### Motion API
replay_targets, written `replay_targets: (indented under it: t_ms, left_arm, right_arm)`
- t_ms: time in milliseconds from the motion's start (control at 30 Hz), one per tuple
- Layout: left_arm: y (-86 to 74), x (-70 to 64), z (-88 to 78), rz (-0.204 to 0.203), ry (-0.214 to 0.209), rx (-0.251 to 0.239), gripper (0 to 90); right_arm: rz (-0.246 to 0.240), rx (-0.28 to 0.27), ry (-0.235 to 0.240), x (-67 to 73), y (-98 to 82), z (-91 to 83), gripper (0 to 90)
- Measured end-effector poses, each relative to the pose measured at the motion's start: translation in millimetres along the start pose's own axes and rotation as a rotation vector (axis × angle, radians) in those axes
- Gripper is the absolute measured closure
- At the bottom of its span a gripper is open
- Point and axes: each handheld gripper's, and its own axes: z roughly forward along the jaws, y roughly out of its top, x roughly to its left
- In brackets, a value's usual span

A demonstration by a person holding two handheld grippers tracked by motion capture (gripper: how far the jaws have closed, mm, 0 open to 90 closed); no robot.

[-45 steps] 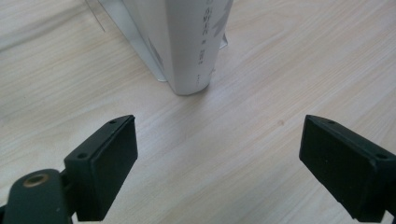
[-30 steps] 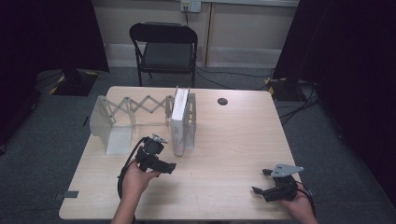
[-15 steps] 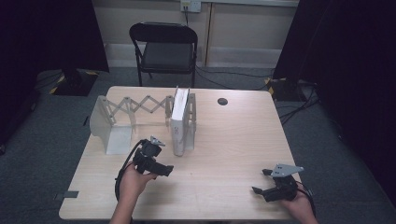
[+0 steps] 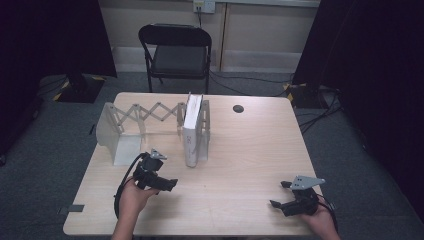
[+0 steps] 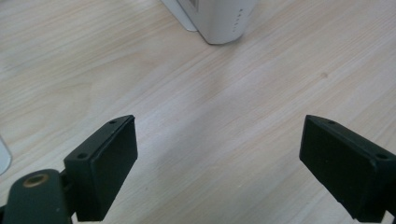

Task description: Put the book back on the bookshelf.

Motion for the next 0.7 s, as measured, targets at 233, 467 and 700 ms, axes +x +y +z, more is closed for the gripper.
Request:
replay_targets:
  t_ms: [233,467,700]
  left_arm:
    - [-10.9,6.2,2.7,-0.015,0.003,-0.007,11.2]
    - [-18.4,13.0,2.6,-0.024,0.009,-0.008,10.3]
    - [-27.2,19.8,2.7,-0.029,0.026,-0.001,9.5]
  right_arm:
    - [-0.001,0.0,0.0,-0.1,0.0,0.0,14.3]
    - [-0.001,0.0,0.0,-0.1,0.0,0.0,14.3]
    - [-0.001,0.0,0.0,-0.1,0.0,0.0,14.2]
